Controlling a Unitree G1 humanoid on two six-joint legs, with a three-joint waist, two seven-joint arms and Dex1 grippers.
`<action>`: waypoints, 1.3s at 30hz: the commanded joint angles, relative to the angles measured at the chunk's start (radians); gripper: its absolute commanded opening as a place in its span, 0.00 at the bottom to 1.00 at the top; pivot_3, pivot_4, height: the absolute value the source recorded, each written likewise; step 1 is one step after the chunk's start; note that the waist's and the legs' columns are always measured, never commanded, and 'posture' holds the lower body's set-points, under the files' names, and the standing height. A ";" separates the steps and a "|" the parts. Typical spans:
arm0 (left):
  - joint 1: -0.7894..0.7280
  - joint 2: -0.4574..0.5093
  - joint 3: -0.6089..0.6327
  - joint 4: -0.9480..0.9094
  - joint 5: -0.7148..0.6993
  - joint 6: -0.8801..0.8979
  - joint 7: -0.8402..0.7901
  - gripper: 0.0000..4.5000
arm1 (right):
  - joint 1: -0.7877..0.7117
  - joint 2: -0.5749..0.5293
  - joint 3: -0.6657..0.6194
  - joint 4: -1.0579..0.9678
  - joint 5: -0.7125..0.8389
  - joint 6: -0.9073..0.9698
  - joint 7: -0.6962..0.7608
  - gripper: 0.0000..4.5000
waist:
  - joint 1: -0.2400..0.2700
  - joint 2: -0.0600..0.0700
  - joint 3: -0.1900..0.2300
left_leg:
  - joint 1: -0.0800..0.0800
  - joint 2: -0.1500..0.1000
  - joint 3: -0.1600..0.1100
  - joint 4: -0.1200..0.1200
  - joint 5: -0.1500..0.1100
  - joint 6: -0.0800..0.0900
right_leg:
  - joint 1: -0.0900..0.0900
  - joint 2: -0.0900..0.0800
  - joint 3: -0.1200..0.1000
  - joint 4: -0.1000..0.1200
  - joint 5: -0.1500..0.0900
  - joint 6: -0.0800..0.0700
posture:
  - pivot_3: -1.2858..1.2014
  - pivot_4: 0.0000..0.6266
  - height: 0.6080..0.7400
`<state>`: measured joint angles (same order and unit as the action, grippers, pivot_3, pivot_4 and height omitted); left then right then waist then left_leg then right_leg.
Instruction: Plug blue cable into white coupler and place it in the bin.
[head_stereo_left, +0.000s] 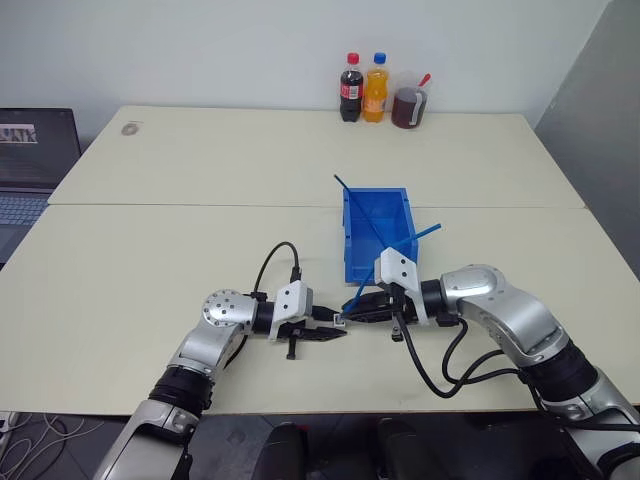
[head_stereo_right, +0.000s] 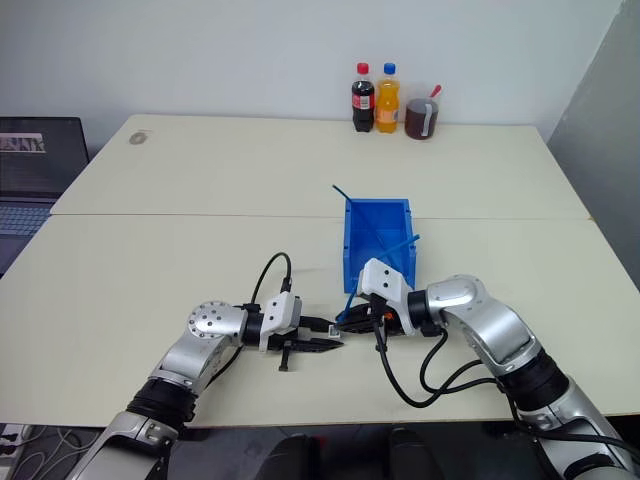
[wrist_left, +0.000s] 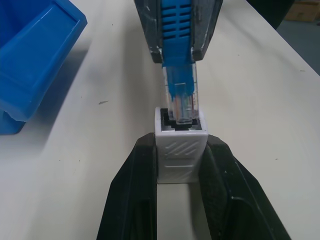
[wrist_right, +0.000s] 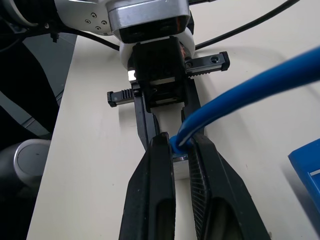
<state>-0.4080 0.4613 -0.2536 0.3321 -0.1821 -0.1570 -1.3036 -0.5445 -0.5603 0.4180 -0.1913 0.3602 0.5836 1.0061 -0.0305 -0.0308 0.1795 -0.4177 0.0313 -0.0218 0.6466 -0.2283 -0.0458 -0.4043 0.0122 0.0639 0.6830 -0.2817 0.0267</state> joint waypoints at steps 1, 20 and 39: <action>-0.011 0.002 0.005 0.001 0.004 0.006 0.009 0.18 | -0.016 0.012 0.010 0.052 -0.051 -0.046 0.017 0.03 | 0.000 0.000 0.000 | 0.000 0.000 0.000 0.000 0.000 0.000 | 0.000 0.000 0.000 0.000 0.000 0.000 | 0.52 0.24 1.00; -0.005 0.015 0.017 -0.009 0.001 0.005 0.027 0.18 | -0.122 0.072 0.106 0.351 -0.256 -0.371 0.151 0.03 | -0.003 0.000 -0.003 | 0.005 0.000 0.001 0.001 0.002 0.002 | 0.001 0.000 0.001 0.009 0.000 0.000 | 0.52 0.24 1.00; 0.133 0.196 0.115 -0.194 -0.001 -0.103 0.066 0.63 | -0.063 0.090 -0.213 0.103 0.011 0.111 0.004 0.03 | -0.019 0.001 -0.003 | 0.018 0.001 -0.002 -0.002 0.002 0.002 | 0.013 0.000 0.002 0.010 -0.004 -0.003 | 0.52 0.24 1.00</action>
<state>-0.2958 0.6287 -0.1886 0.2245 -0.1544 -0.2493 -1.2448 -0.5982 -0.4597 0.3048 0.0144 0.2994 0.5818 1.0632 -0.0496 -0.0300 0.1769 -0.4010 0.0342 -0.0237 0.6448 -0.2267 -0.0437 -0.3921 0.0116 0.0663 0.6922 -0.2852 0.0218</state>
